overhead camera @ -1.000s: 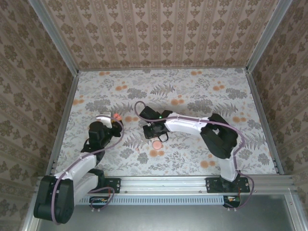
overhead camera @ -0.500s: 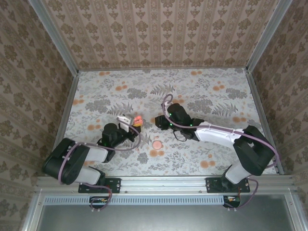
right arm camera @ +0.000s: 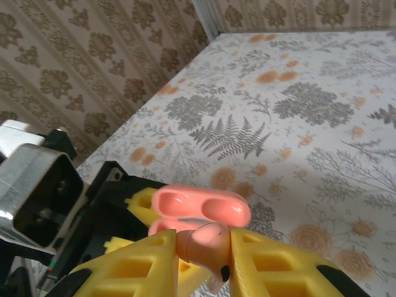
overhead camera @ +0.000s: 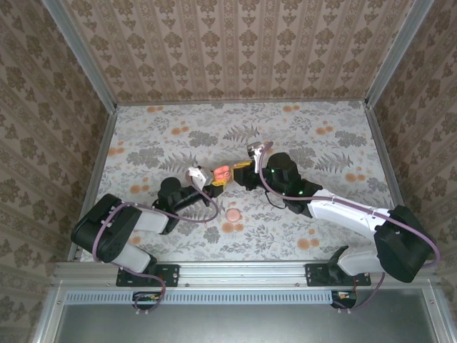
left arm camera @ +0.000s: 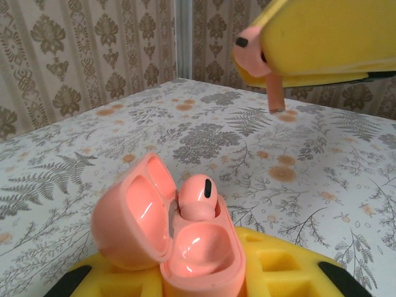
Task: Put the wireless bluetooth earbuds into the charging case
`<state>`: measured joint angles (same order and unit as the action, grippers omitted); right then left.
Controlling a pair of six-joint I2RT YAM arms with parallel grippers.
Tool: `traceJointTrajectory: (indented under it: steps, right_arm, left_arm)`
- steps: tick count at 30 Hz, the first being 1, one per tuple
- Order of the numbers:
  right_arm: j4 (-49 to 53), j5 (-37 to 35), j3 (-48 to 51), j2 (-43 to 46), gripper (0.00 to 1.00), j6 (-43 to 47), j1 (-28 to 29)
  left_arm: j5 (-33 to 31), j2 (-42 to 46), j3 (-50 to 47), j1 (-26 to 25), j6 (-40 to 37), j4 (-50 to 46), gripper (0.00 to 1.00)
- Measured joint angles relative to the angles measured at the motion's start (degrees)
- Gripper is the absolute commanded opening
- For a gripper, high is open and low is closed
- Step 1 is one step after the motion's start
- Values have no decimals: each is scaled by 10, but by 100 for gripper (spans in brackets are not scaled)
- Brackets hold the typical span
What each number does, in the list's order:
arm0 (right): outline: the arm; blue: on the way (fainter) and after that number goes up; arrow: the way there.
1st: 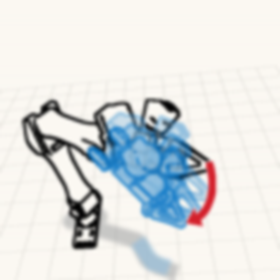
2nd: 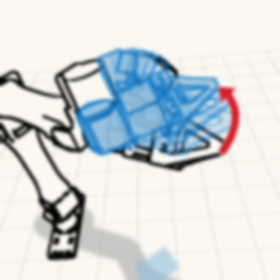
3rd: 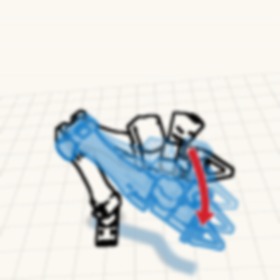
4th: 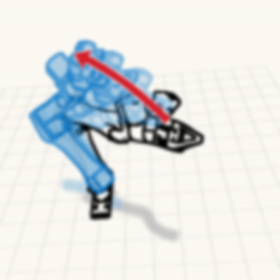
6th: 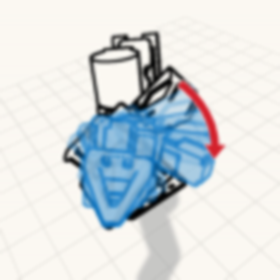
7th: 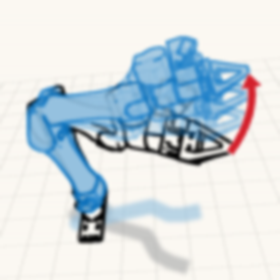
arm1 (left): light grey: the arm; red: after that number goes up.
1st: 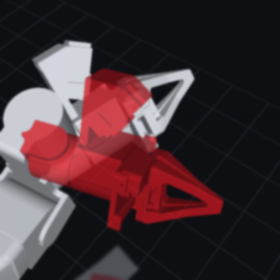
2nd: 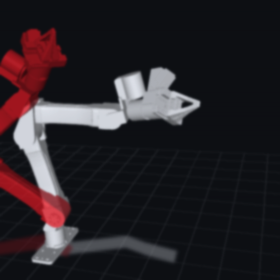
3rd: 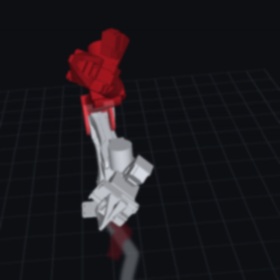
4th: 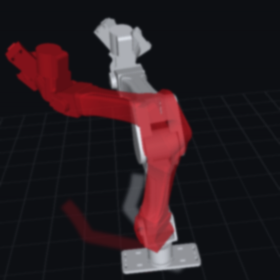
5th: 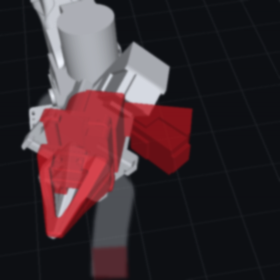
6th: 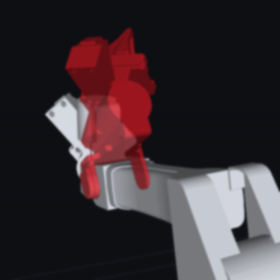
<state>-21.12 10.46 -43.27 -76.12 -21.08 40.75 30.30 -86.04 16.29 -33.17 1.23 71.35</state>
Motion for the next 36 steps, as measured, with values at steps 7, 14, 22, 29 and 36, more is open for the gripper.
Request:
traceJointTrajectory:
  steps: [7,14,22,29,36]
  right_arm:
    - [-21,42,-1,-3,25,2,0]
    - [-32,65,-17,-34,24,3,9]
    - [-45,72,-28,-62,24,4,13]
    - [-57,74,-31,-75,24,4,13]
    - [-69,73,-32,-78,24,4,13]
  left_arm:
    - [4,0,9,-10,-9,2,18]
    - [4,0,18,-12,-9,3,18]
    - [3,3,18,-13,-9,3,18]
    - [3,10,18,-13,-9,3,18]
    - [0,14,18,-13,0,3,18]
